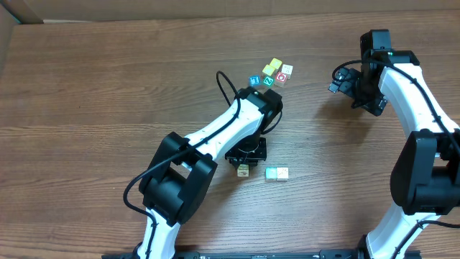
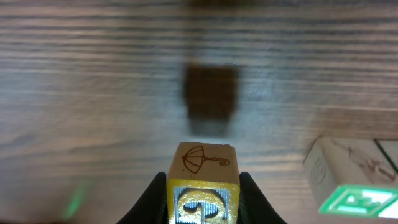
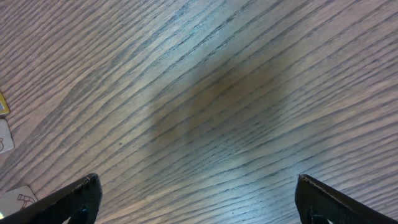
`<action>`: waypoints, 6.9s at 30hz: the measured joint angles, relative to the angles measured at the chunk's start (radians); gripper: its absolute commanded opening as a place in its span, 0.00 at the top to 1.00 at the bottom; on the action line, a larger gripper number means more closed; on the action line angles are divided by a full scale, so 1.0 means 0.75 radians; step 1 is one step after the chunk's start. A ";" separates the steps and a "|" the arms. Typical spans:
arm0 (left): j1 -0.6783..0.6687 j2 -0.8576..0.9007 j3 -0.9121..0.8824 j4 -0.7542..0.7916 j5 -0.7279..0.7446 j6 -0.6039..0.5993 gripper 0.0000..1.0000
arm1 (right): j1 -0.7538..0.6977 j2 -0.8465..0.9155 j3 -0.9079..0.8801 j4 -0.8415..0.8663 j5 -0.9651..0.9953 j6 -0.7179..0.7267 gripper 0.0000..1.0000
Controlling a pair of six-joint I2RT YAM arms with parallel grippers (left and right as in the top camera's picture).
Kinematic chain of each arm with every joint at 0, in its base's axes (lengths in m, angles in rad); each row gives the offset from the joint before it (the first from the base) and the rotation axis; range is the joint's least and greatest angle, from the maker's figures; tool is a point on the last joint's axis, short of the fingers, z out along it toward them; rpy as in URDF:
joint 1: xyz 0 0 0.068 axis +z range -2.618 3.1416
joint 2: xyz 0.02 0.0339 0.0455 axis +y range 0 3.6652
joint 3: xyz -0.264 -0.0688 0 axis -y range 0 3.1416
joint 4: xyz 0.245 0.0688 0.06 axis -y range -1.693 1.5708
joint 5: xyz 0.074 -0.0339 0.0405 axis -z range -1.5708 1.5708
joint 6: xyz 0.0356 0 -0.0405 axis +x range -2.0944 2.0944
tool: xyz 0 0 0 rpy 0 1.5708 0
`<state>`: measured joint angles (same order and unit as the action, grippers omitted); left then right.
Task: Flip 4 blocks
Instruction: 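Carry the G block with the left gripper toward the flipped row, then place the G block beside the row and push it into line, then move the left gripper back over the cluster above the yellow K block, then lower the left gripper and grasp the yellow K block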
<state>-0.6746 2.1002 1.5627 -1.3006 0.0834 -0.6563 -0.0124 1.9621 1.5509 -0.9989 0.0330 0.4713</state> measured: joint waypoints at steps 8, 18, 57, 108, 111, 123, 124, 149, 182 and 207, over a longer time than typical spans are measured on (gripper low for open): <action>0.000 0.000 -0.018 0.046 0.031 -0.001 0.78 | 0.000 0.000 0.000 0.000 0.000 0.000 0.00; -0.009 0.000 -0.019 0.056 0.074 0.003 0.65 | 0.000 0.000 0.000 0.001 0.000 0.000 0.00; 0.212 -0.250 -0.480 0.424 0.039 0.075 0.96 | 0.000 0.000 0.000 -0.001 0.000 -0.001 0.00; 0.063 -0.250 -0.485 0.578 0.294 -0.005 0.96 | 0.000 0.000 0.000 0.000 -0.001 -0.001 0.00; 0.086 -0.250 -0.479 0.535 0.293 -0.003 0.96 | 0.000 0.000 0.000 0.000 -0.001 0.001 0.00; 0.220 -0.248 0.113 0.314 0.191 0.229 0.28 | 0.000 0.000 0.000 0.001 0.000 0.000 0.00; 0.217 -0.248 0.152 0.326 0.186 0.240 0.27 | 0.000 0.000 0.000 -0.001 -0.001 0.000 0.00; 0.057 0.302 0.591 0.590 -0.145 0.177 0.43 | 0.000 0.000 0.000 0.000 0.000 0.000 0.00; 0.040 0.413 0.596 0.689 -0.394 0.146 0.56 | 0.000 0.000 0.000 0.000 0.000 -0.002 0.00; 0.054 0.413 0.596 0.651 -0.331 0.151 0.69 | 0.000 0.000 0.000 0.000 0.000 0.000 0.00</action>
<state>-0.6342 2.4096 2.0094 -0.8124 -0.1646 -0.5430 -0.0124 1.9621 1.5509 -0.9989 0.0330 0.4713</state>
